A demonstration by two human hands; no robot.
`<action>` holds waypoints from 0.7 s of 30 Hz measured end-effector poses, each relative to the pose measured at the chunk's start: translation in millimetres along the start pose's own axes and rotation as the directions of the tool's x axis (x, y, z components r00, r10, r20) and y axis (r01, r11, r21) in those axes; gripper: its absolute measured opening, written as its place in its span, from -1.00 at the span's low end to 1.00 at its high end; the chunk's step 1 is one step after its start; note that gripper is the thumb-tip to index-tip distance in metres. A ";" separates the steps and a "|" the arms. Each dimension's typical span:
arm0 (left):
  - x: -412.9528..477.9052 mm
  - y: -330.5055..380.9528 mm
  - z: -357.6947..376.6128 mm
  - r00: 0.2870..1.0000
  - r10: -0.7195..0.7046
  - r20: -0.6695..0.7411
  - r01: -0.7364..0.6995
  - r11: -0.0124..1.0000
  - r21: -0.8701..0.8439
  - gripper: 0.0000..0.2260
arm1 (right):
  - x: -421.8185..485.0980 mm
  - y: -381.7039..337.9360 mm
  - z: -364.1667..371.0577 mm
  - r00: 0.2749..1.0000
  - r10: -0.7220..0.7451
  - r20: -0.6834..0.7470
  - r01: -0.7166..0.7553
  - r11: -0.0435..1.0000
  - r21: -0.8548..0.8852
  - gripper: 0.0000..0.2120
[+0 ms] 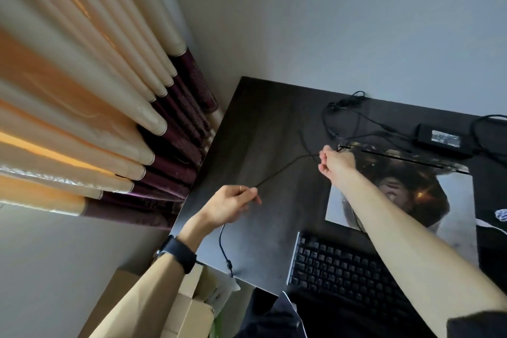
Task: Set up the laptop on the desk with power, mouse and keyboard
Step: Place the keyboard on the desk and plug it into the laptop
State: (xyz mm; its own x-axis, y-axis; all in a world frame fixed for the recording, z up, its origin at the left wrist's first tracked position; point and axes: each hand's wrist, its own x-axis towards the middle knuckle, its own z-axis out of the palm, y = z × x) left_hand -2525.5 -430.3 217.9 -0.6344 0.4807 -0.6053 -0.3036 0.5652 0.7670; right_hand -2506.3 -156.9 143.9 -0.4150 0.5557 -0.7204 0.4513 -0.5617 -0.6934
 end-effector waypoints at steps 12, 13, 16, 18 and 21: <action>18.0 51.3 -54.2 0.981 -0.075 -0.178 -0.136 0.388 -0.912 -0.79 | -117.9 49.2 42.4 0.614 0.225 0.757 0.376 0.760 -0.531 -0.70; 21.8 53.6 -54.2 0.984 -0.073 -0.163 -0.129 0.341 -0.931 -0.78 | -121.9 54.9 43.0 0.613 0.214 0.761 0.414 0.733 -0.540 -0.71; 27.8 58.1 -47.5 0.989 -0.057 -0.134 -0.117 0.239 -0.964 -0.76 | -119.4 66.4 49.1 0.765 0.180 0.619 0.224 0.826 -0.517 -0.58; 29.1 57.3 -40.0 0.994 -0.047 -0.100 -0.089 0.186 -0.978 -0.75 | -113.6 70.0 54.5 0.830 0.232 0.508 0.044 0.880 -0.474 -0.45; 32.1 52.1 -31.1 0.999 -0.028 -0.040 -0.035 0.175 -0.984 -0.74 | -108.7 72.7 60.0 0.822 0.286 0.493 -0.132 0.937 -0.323 -0.57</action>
State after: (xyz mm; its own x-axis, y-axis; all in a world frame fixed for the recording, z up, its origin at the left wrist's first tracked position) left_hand -2583.8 -406.3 245.1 -0.6536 0.4373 -0.6177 -0.7306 -0.5777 0.3641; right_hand -2475.8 -294.9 170.7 -0.6011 -0.0062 -0.7991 0.7334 -0.4016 -0.5485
